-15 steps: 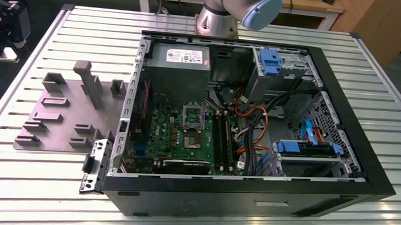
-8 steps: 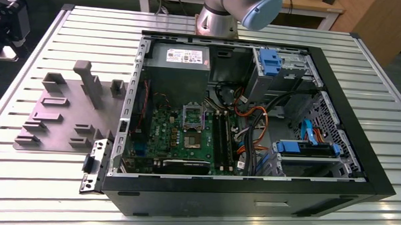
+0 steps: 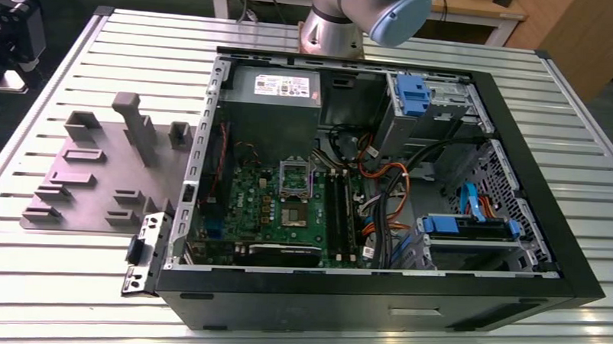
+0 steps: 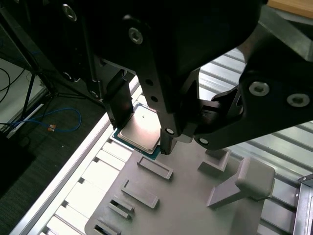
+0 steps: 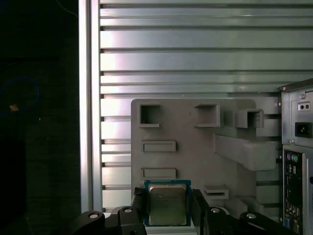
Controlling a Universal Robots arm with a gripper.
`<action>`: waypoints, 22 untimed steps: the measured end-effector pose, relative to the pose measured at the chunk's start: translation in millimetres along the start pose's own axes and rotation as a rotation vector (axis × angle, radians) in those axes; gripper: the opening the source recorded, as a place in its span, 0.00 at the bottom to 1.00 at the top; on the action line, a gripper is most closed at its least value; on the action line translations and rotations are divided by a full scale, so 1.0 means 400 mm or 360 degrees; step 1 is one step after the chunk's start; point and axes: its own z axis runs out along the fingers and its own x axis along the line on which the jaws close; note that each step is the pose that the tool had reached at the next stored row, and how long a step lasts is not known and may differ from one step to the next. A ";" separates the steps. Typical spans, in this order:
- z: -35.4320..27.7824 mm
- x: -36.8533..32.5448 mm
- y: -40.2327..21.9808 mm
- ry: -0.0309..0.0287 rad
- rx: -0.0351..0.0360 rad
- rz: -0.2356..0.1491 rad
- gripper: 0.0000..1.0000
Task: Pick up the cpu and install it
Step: 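Pick up the cpu and move it towards the insertion slot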
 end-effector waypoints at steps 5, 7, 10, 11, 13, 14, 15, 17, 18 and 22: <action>-0.006 0.000 0.000 0.00001 0.0000 0.0000 0.47; -0.011 0.000 0.000 0.00001 0.0000 0.0000 0.47; -0.025 -0.001 0.000 0.00001 0.0000 0.0000 0.47; -0.030 -0.001 0.001 0.00000 0.0000 0.0000 0.47; -0.041 -0.001 0.001 0.00000 0.0000 0.0000 0.47; -0.046 -0.001 0.001 0.00000 0.0000 0.0000 0.47; -0.051 -0.001 0.001 0.00001 0.0000 0.0000 0.47; -0.059 -0.001 0.001 0.00000 0.0000 0.0000 0.47; -0.063 -0.001 0.001 0.00000 0.0000 0.0000 0.47; -0.078 -0.002 0.001 0.00000 0.0000 0.0000 0.47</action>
